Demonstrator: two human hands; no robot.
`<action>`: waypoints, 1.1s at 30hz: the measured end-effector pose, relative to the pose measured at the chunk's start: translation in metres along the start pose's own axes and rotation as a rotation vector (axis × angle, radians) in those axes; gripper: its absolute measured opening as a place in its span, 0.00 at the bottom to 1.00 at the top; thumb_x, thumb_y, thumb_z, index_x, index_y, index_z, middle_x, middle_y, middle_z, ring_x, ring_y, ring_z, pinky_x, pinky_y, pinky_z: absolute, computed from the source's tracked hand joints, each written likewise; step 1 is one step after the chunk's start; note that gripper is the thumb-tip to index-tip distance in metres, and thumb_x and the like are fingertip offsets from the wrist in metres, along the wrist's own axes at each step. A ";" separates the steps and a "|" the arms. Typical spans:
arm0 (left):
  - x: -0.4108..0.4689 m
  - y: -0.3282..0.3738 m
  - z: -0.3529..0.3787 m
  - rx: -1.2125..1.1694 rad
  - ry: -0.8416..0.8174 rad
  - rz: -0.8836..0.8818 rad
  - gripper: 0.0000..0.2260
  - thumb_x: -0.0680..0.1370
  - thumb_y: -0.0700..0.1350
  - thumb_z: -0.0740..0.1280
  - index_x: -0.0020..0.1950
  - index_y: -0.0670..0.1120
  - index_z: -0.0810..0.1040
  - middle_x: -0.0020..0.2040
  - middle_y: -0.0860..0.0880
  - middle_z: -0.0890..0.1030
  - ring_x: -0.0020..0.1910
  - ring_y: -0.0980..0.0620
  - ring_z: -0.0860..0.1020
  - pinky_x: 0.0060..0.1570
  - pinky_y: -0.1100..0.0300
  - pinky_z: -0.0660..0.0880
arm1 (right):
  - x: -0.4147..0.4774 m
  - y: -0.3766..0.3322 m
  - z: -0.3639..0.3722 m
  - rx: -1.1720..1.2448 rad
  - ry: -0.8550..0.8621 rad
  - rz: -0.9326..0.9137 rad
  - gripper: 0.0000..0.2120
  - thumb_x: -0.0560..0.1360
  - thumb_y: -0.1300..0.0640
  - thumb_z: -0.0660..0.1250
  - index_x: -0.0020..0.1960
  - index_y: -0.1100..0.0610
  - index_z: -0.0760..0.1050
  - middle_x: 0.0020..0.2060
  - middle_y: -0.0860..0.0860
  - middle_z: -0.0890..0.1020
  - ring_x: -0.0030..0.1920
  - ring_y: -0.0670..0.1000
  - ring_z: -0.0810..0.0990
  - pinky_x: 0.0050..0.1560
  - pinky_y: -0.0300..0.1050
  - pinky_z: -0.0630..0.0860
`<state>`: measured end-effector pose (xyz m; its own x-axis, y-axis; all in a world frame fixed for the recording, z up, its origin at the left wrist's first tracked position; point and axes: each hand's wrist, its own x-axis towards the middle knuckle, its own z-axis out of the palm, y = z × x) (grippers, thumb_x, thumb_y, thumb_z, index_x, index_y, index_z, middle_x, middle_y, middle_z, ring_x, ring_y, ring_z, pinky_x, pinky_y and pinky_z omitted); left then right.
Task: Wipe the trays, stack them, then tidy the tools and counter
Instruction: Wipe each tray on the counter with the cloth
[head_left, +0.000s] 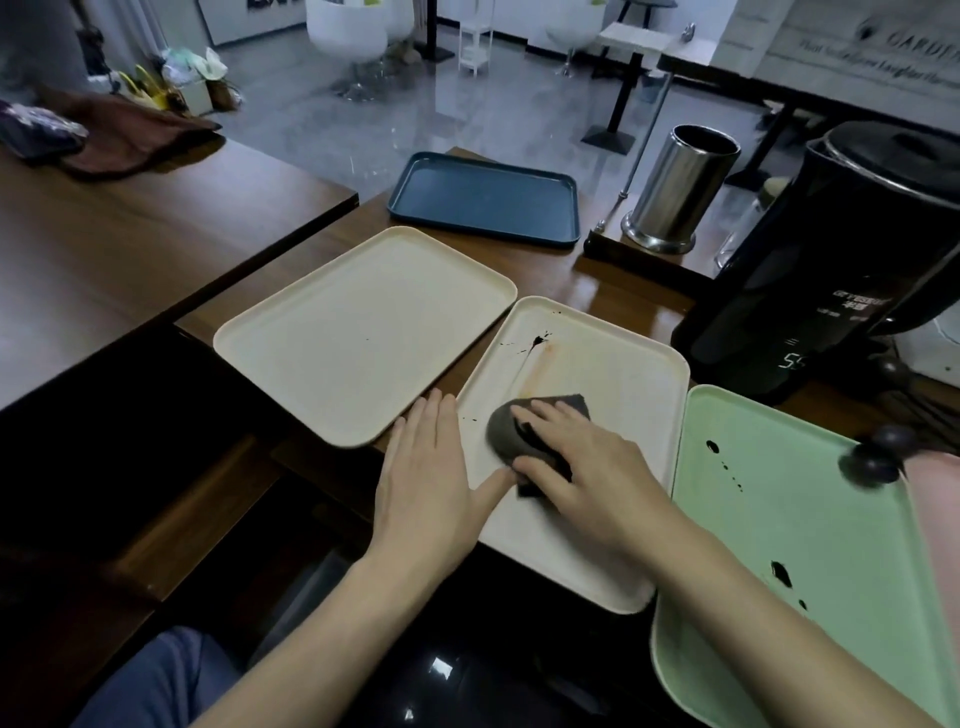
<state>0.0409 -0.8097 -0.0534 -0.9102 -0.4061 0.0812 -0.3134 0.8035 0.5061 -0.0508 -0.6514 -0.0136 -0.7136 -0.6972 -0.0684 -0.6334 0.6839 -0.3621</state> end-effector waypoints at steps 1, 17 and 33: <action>0.000 0.000 -0.001 -0.013 -0.005 0.001 0.48 0.74 0.72 0.59 0.83 0.43 0.50 0.84 0.46 0.52 0.82 0.52 0.48 0.78 0.58 0.39 | 0.001 0.002 0.000 -0.019 0.004 -0.018 0.24 0.82 0.43 0.60 0.77 0.40 0.63 0.76 0.39 0.66 0.77 0.45 0.61 0.66 0.50 0.70; 0.000 0.003 -0.007 0.018 -0.047 -0.077 0.45 0.75 0.68 0.65 0.84 0.47 0.51 0.84 0.51 0.51 0.82 0.54 0.47 0.80 0.56 0.41 | 0.125 0.051 -0.019 -0.119 0.210 0.036 0.10 0.81 0.47 0.61 0.60 0.48 0.74 0.47 0.52 0.80 0.46 0.59 0.76 0.40 0.48 0.65; -0.027 0.005 -0.007 -0.281 -0.025 -0.202 0.45 0.73 0.59 0.75 0.82 0.48 0.56 0.84 0.51 0.51 0.82 0.56 0.42 0.81 0.49 0.48 | 0.030 -0.022 0.001 -0.031 -0.069 -0.281 0.14 0.78 0.46 0.65 0.63 0.42 0.73 0.59 0.43 0.79 0.57 0.55 0.78 0.44 0.49 0.71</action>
<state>0.0658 -0.7981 -0.0472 -0.8449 -0.5311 -0.0636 -0.4040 0.5556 0.7267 -0.0578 -0.6872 -0.0081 -0.4874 -0.8726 -0.0324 -0.8132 0.4671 -0.3471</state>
